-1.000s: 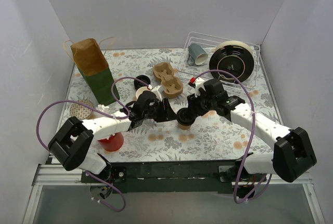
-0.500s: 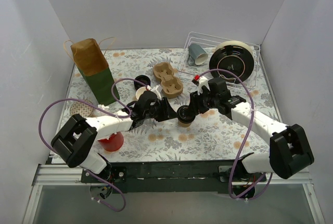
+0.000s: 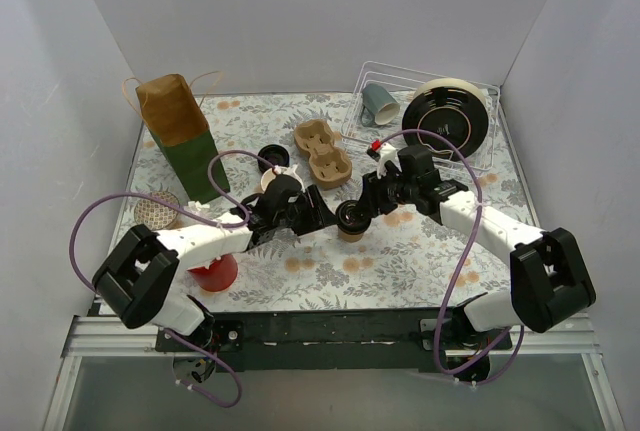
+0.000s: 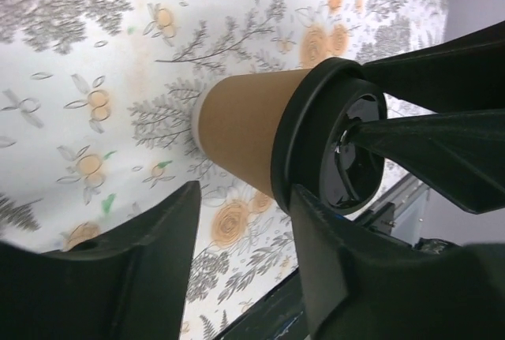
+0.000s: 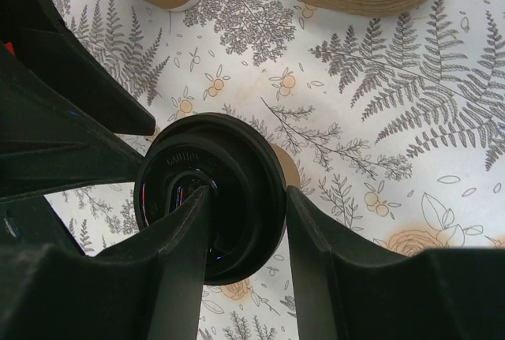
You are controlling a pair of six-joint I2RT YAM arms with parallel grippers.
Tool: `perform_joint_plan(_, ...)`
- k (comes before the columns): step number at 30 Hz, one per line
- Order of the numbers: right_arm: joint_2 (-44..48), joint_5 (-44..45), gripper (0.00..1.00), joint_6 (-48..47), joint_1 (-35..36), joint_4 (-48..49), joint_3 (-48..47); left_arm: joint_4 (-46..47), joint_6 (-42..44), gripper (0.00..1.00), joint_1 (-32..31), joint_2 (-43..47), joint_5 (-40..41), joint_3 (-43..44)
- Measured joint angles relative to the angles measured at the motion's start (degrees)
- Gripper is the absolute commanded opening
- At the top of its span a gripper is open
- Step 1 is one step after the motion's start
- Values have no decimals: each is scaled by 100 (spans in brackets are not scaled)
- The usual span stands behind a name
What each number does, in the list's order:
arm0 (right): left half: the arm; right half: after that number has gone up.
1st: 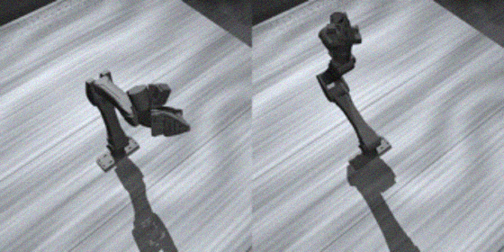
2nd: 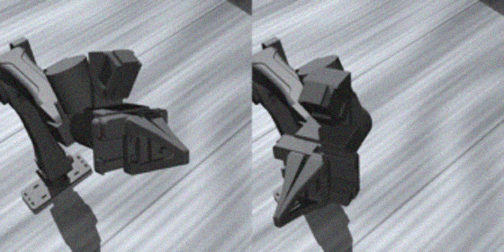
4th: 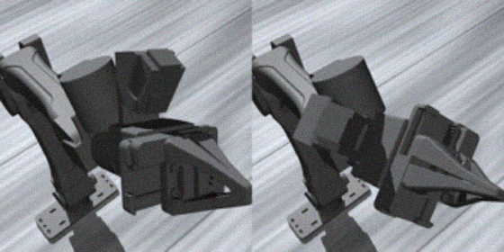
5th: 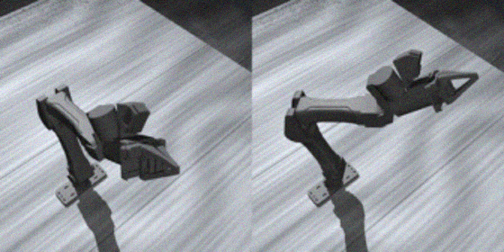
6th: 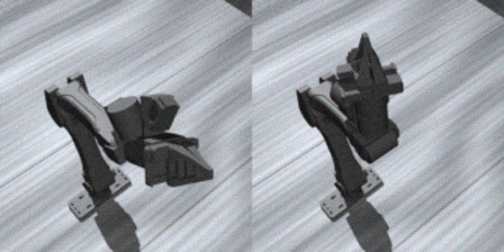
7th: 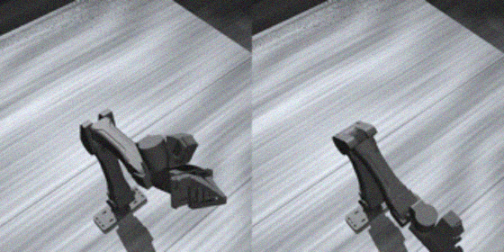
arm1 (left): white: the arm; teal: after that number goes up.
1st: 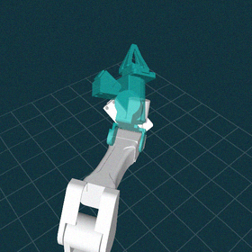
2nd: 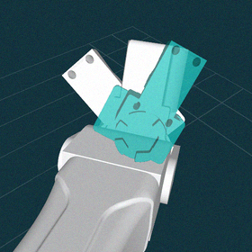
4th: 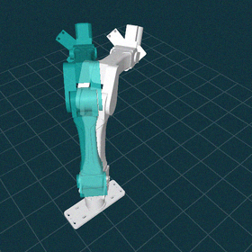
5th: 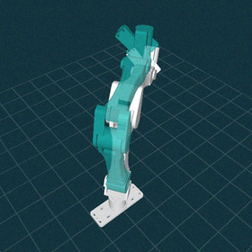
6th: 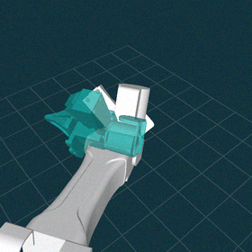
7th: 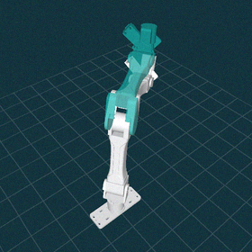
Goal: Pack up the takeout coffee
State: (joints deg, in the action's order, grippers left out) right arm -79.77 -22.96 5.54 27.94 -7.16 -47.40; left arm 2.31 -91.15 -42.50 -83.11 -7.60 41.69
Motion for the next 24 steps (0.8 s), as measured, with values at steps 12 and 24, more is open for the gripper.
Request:
perform_joint_plan(12,-59,142,47,-621,63,-758,-474,-1650,540,54,409,485,378,833)
perform_joint_plan(24,-131,-136,45,-1333,74,-940,-599,-1045,1137,53,415,85,-846,837)
